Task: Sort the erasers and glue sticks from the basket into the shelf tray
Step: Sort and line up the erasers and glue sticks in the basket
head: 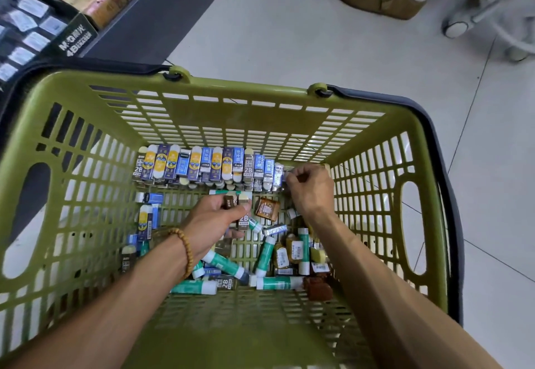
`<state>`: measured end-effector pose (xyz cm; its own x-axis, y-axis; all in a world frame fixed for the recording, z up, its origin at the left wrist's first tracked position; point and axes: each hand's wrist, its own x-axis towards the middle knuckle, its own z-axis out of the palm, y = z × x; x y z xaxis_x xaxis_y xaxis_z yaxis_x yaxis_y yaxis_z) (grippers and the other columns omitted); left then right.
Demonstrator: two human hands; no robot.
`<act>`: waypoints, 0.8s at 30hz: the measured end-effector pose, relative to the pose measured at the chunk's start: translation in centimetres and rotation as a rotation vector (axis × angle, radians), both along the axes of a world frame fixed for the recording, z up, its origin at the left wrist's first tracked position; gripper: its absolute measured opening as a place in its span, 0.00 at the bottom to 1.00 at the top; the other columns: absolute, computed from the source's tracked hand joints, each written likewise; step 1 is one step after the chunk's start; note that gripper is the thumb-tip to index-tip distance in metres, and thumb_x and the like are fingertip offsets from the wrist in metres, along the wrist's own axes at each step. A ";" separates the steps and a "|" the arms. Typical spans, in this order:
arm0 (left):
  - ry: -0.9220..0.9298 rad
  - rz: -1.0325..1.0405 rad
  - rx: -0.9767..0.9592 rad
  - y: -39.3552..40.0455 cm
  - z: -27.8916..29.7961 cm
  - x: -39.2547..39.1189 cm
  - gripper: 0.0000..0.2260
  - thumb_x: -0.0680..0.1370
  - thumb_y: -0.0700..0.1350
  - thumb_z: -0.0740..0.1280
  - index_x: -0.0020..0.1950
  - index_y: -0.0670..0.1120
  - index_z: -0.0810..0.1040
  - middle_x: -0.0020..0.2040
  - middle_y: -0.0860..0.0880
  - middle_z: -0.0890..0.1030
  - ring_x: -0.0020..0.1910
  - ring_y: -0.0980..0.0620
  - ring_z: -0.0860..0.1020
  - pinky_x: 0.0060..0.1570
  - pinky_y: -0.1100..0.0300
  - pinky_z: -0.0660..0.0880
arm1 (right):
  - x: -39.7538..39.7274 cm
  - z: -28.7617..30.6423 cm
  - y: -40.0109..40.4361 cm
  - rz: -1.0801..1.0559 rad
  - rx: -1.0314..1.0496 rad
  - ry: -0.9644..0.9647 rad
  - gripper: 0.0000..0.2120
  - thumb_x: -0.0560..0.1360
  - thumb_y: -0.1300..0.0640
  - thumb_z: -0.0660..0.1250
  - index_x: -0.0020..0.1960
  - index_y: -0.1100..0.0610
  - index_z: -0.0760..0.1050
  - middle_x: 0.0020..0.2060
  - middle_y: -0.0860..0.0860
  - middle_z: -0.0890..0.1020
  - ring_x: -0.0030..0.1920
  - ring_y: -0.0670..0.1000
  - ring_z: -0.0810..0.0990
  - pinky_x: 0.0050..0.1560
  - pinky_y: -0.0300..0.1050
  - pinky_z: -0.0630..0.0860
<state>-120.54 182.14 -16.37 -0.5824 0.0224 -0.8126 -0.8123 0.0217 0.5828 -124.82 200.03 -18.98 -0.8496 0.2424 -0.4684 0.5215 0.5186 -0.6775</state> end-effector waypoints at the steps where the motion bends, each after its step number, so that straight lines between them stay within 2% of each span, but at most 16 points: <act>1: 0.003 -0.003 0.006 0.1 0.0 0.0 0.07 0.76 0.41 0.70 0.52 0.40 0.80 0.53 0.47 0.83 0.48 0.51 0.82 0.36 0.61 0.79 | 0.4 0.1 0.3 -0.007 -0.026 -0.002 0.07 0.79 0.60 0.68 0.42 0.55 0.78 0.35 0.47 0.81 0.32 0.40 0.81 0.35 0.32 0.78; 3: 0.006 -0.015 0.009 0.2 0.1 -0.1 0.09 0.74 0.43 0.71 0.51 0.40 0.79 0.53 0.47 0.83 0.46 0.51 0.83 0.44 0.54 0.81 | 1.0 0.4 1.0 -0.049 -0.043 -0.012 0.03 0.78 0.59 0.69 0.45 0.55 0.78 0.39 0.49 0.83 0.39 0.45 0.83 0.45 0.42 0.83; 4: 0.005 -0.018 0.008 0.2 0.1 -0.1 0.10 0.74 0.44 0.71 0.51 0.40 0.79 0.53 0.47 0.83 0.45 0.50 0.84 0.48 0.51 0.81 | 1.2 0.5 1.3 -0.075 -0.040 -0.012 0.01 0.77 0.58 0.70 0.47 0.55 0.78 0.42 0.48 0.83 0.41 0.46 0.83 0.47 0.43 0.83; 5: 0.006 -0.019 0.008 0.2 0.2 -0.1 0.10 0.74 0.44 0.72 0.51 0.40 0.79 0.53 0.48 0.83 0.45 0.51 0.84 0.51 0.48 0.80 | 1.4 0.6 1.4 -0.092 -0.016 -0.007 0.03 0.77 0.57 0.70 0.50 0.54 0.78 0.45 0.48 0.82 0.42 0.44 0.83 0.47 0.42 0.83; 7: 0.010 -0.026 0.013 0.2 0.2 -0.1 0.11 0.73 0.45 0.72 0.51 0.41 0.79 0.53 0.48 0.83 0.44 0.51 0.84 0.54 0.44 0.79 | 1.7 0.6 1.8 -0.084 0.117 0.040 0.11 0.77 0.54 0.70 0.58 0.52 0.76 0.54 0.48 0.80 0.45 0.45 0.82 0.49 0.42 0.83; 9: 0.014 -0.032 0.024 0.2 0.6 -0.3 0.16 0.70 0.48 0.73 0.53 0.41 0.79 0.53 0.48 0.84 0.44 0.50 0.84 0.56 0.41 0.78 | 1.7 0.6 2.0 -0.018 0.257 0.062 0.22 0.76 0.51 0.71 0.68 0.54 0.71 0.64 0.50 0.73 0.51 0.48 0.81 0.56 0.47 0.81; 11: 0.010 -0.022 0.044 0.2 1.0 -0.6 0.24 0.67 0.51 0.73 0.58 0.39 0.77 0.55 0.47 0.83 0.41 0.52 0.84 0.55 0.44 0.79 | 1.5 0.5 1.9 0.037 0.310 0.011 0.29 0.77 0.49 0.70 0.74 0.54 0.65 0.72 0.50 0.65 0.59 0.49 0.78 0.64 0.49 0.77; 12: 0.008 -0.015 0.053 0.2 1.1 -0.7 0.26 0.66 0.51 0.73 0.59 0.38 0.76 0.55 0.46 0.82 0.40 0.52 0.84 0.54 0.46 0.79 | 1.3 0.5 1.7 0.060 0.340 -0.020 0.29 0.78 0.50 0.69 0.75 0.54 0.64 0.74 0.50 0.63 0.59 0.47 0.77 0.64 0.45 0.75; 14: 0.004 0.002 0.072 0.1 1.2 -1.0 0.25 0.64 0.51 0.71 0.56 0.39 0.77 0.55 0.46 0.83 0.44 0.49 0.84 0.55 0.47 0.79 | 1.4 0.2 1.2 0.095 0.425 -0.033 0.25 0.80 0.50 0.66 0.74 0.54 0.65 0.73 0.51 0.63 0.53 0.45 0.75 0.55 0.37 0.75; 16: -0.006 0.022 0.083 0.2 1.1 -1.2 0.22 0.64 0.51 0.71 0.53 0.40 0.78 0.54 0.47 0.83 0.47 0.47 0.83 0.55 0.47 0.78 | 1.6 -0.2 0.9 0.065 0.429 0.044 0.20 0.80 0.53 0.65 0.71 0.55 0.69 0.69 0.54 0.67 0.49 0.47 0.76 0.49 0.38 0.75; 18: -0.008 0.016 0.081 0.1 1.0 -1.3 0.21 0.64 0.51 0.71 0.53 0.41 0.79 0.54 0.49 0.83 0.45 0.50 0.84 0.56 0.49 0.77 | 1.7 -0.8 0.7 0.024 0.396 0.058 0.18 0.79 0.58 0.65 0.68 0.56 0.72 0.67 0.57 0.69 0.53 0.54 0.76 0.49 0.44 0.75; 20: -0.012 0.011 0.083 0.1 0.7 -1.4 0.24 0.65 0.52 0.71 0.57 0.42 0.78 0.55 0.50 0.83 0.42 0.54 0.84 0.59 0.47 0.76 | 1.5 -0.7 0.5 -0.056 0.230 0.014 0.14 0.79 0.62 0.65 0.64 0.55 0.72 0.66 0.54 0.70 0.49 0.49 0.76 0.44 0.37 0.75; 21: -0.013 0.010 0.091 0.1 0.6 -1.4 0.24 0.66 0.51 0.71 0.59 0.41 0.78 0.56 0.49 0.82 0.41 0.55 0.84 0.58 0.47 0.77 | 1.6 -0.6 0.2 -0.100 0.134 -0.002 0.14 0.79 0.63 0.65 0.63 0.53 0.72 0.63 0.51 0.71 0.46 0.46 0.75 0.44 0.34 0.75; 22: -0.011 0.010 0.100 0.0 0.5 -1.4 0.24 0.67 0.50 0.71 0.60 0.41 0.77 0.57 0.49 0.82 0.41 0.57 0.84 0.56 0.49 0.78 | 1.6 -0.4 0.0 -0.140 0.103 0.002 0.16 0.79 0.62 0.66 0.64 0.52 0.71 0.59 0.48 0.71 0.45 0.44 0.75 0.48 0.33 0.76; 23: -0.011 0.012 0.106 0.1 0.3 -1.4 0.22 0.69 0.49 0.71 0.61 0.41 0.77 0.58 0.49 0.81 0.41 0.57 0.84 0.54 0.50 0.79 | 1.8 -0.3 0.0 -0.179 0.082 0.006 0.18 0.78 0.60 0.68 0.66 0.51 0.70 0.56 0.46 0.72 0.46 0.43 0.76 0.53 0.36 0.77; 24: -0.014 0.014 0.112 0.2 0.2 -1.5 0.20 0.71 0.48 0.71 0.60 0.41 0.77 0.58 0.49 0.81 0.41 0.57 0.84 0.52 0.52 0.79 | 2.1 -0.2 0.2 -0.212 0.061 0.024 0.21 0.77 0.59 0.70 0.66 0.49 0.69 0.53 0.44 0.74 0.47 0.43 0.77 0.54 0.40 0.80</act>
